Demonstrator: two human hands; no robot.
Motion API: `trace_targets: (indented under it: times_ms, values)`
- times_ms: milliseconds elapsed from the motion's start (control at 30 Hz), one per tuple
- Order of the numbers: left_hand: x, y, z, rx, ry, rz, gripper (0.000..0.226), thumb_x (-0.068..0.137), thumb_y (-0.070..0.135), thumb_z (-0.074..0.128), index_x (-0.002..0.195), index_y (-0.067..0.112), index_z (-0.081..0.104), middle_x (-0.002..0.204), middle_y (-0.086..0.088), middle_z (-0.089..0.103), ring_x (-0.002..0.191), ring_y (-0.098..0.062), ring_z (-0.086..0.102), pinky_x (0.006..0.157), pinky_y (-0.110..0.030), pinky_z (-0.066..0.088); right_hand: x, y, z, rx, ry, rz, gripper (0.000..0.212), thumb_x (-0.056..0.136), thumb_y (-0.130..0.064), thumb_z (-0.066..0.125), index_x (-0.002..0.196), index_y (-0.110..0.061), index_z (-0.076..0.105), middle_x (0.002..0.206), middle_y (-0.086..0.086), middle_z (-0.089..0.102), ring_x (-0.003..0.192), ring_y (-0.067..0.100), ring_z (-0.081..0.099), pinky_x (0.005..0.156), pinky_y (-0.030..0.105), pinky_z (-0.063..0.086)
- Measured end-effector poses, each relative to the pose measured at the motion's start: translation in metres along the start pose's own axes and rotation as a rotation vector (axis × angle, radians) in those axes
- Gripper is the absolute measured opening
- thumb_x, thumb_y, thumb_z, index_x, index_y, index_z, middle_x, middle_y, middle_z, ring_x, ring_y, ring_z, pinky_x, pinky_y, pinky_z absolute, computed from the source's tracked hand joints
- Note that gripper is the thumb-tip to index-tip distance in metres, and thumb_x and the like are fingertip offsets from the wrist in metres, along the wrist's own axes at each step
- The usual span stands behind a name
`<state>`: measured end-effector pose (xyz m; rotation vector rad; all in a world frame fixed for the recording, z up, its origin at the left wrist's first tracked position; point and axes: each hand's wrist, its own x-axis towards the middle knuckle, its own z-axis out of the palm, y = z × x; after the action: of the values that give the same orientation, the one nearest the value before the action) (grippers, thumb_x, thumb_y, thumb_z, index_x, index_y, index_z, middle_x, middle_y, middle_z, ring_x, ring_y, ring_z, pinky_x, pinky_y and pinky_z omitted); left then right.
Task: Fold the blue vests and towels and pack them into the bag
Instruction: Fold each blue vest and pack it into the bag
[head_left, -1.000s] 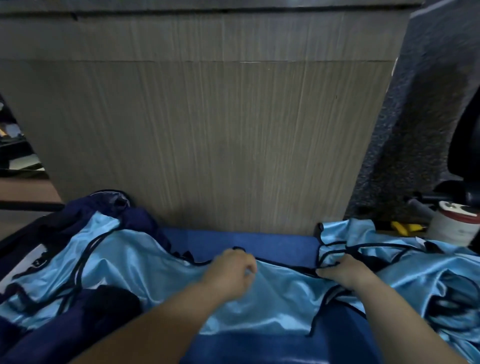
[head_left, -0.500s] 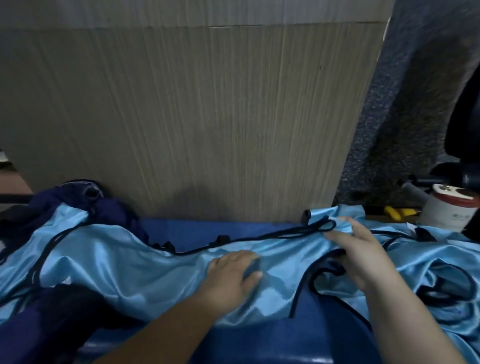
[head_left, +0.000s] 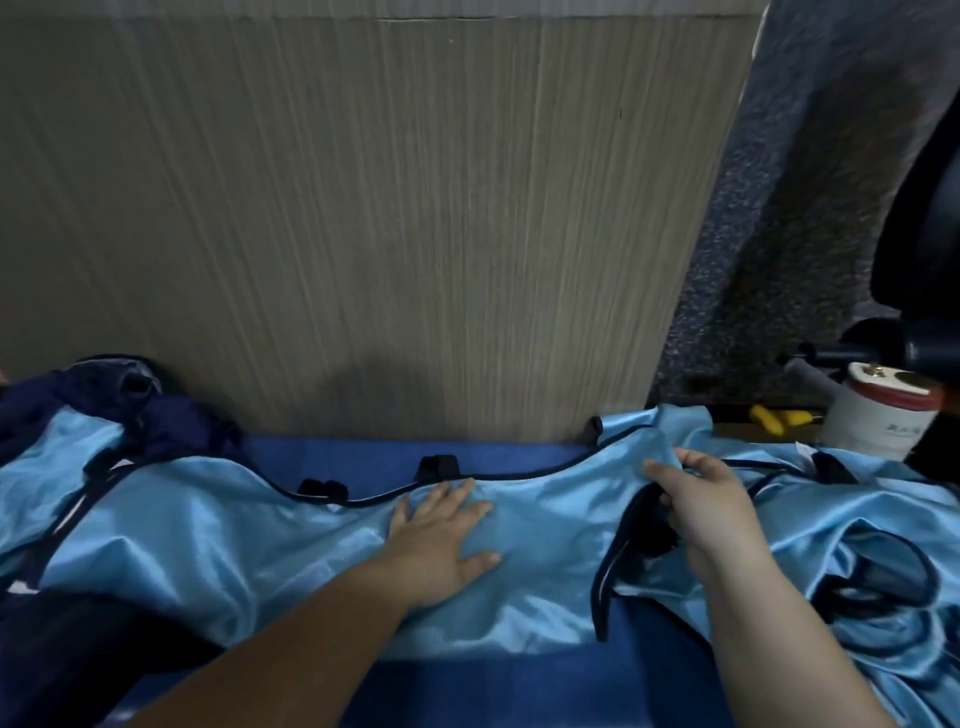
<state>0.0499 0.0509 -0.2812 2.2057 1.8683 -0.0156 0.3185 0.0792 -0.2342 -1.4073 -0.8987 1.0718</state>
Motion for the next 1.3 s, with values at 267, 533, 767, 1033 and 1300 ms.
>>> trace_targets:
  times_ms: [267, 533, 767, 1033, 1300]
  values:
    - [-0.019, 0.04, 0.004, -0.185, 0.161, 0.228, 0.051, 0.088, 0.056, 0.037, 0.131, 0.034, 0.052, 0.134, 0.012, 0.052, 0.129, -0.013, 0.041, 0.109, -0.027, 0.029, 0.004, 0.0, 0.005, -0.04, 0.124, -0.086, 0.014, 0.089, -0.021, 0.064, 0.104, -0.019, 0.064, 0.097, 0.005, 0.072, 0.09, 0.026, 0.068, 0.089, 0.05, 0.055]
    - [-0.036, 0.057, -0.013, -1.085, -0.014, 0.208, 0.03, 0.099, 0.025, 0.055, 0.128, 0.027, 0.057, 0.131, 0.013, 0.06, 0.122, 0.002, 0.053, 0.095, -0.009, 0.04, -0.012, -0.021, 0.004, -0.023, 0.295, -0.339, 0.002, 0.089, -0.03, 0.061, 0.09, -0.031, 0.06, 0.094, 0.003, 0.069, 0.088, 0.025, 0.065, 0.087, 0.053, 0.053]
    - [-0.035, 0.036, -0.049, -1.676, 0.006, -0.246, 0.058, 0.09, 0.06, 0.043, 0.116, 0.012, 0.062, 0.113, -0.005, 0.072, 0.095, -0.023, 0.069, 0.081, -0.037, 0.053, -0.041, -0.035, 0.045, 0.211, -0.008, -0.409, 0.013, 0.095, -0.014, 0.06, 0.1, -0.026, 0.062, 0.091, -0.001, 0.07, 0.084, 0.021, 0.065, 0.076, 0.037, 0.054]
    - [-0.044, 0.001, -0.055, -1.778, 0.05, -0.352, 0.041, 0.087, 0.046, 0.061, 0.106, 0.012, 0.075, 0.105, -0.012, 0.074, 0.094, -0.027, 0.072, 0.081, -0.039, 0.057, -0.078, -0.004, 0.082, -0.051, -1.053, -0.101, 0.08, 0.088, -0.006, 0.065, 0.144, -0.041, 0.019, 0.14, 0.003, 0.051, 0.115, 0.017, 0.064, 0.099, 0.032, 0.05]
    - [-0.046, -0.02, -0.027, -1.521, 0.309, -0.509, 0.02, 0.093, 0.011, 0.062, 0.113, 0.009, 0.064, 0.099, -0.012, 0.074, 0.09, -0.027, 0.072, 0.074, -0.038, 0.059, -0.061, -0.004, 0.051, -0.956, -0.993, -0.144, 0.045, 0.066, -0.044, 0.087, 0.102, -0.037, 0.06, 0.104, -0.015, 0.059, 0.093, 0.001, 0.058, 0.088, 0.018, 0.047]
